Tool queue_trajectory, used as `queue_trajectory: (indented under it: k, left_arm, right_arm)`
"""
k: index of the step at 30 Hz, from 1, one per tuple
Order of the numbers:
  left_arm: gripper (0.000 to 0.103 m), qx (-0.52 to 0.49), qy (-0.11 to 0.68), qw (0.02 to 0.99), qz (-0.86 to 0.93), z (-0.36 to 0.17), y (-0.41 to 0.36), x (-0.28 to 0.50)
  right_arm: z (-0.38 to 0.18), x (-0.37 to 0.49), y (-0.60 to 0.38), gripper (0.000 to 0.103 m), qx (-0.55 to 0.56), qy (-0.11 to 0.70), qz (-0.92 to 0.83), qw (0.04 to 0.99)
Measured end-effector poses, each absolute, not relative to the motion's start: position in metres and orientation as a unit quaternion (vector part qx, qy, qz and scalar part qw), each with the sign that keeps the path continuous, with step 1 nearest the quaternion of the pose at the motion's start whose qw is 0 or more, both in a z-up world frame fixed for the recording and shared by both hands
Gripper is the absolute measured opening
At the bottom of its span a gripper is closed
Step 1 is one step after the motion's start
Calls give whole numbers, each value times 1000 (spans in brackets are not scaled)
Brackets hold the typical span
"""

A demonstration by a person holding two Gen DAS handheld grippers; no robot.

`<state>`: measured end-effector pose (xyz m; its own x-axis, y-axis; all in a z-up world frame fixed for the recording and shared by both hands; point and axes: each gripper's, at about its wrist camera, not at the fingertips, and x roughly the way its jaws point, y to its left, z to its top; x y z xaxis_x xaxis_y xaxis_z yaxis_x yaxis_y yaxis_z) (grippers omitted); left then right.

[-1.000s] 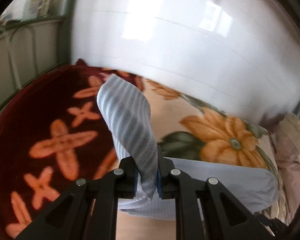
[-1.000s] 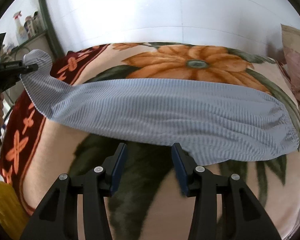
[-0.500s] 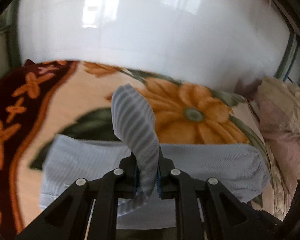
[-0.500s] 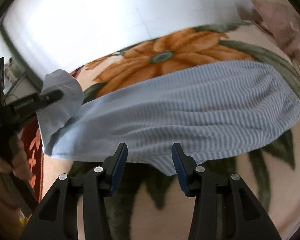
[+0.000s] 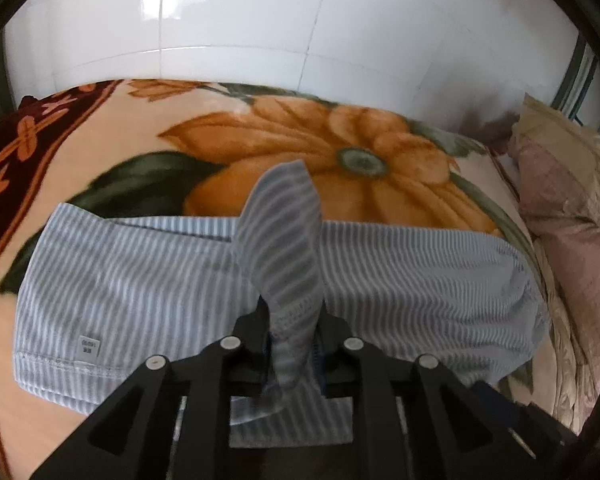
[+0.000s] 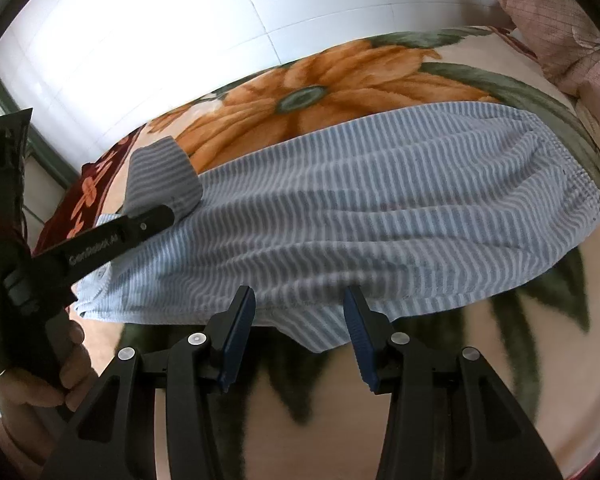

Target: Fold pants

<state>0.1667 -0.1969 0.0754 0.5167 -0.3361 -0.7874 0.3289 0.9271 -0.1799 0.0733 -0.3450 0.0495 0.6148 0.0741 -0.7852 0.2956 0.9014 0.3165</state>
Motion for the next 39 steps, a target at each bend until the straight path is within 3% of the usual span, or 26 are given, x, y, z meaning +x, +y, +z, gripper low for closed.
queue_trajectory:
  k: [3,9,23,27,39]
  left_arm:
    - [46,-6,449,871,-198,81,-190,160]
    - [60,2,443,875,-193,94,-167,147]
    - [61,-2,440,887,-138,101,-96,137]
    - [61,-3,442,889,-115,98,-78,141]
    - [61,-30,464,882,-72,72,-34,136]
  right_arm:
    - [49,73,-344,47,211,435,-63,873]
    - [49,74,-339,47,199,435,-62,876]
    - [60,73,-332,53,215,424,-35,879]
    - [67,80,-339,65,250,416,-23,874]
    - [43,140,-328,66,228,474,-28,850]
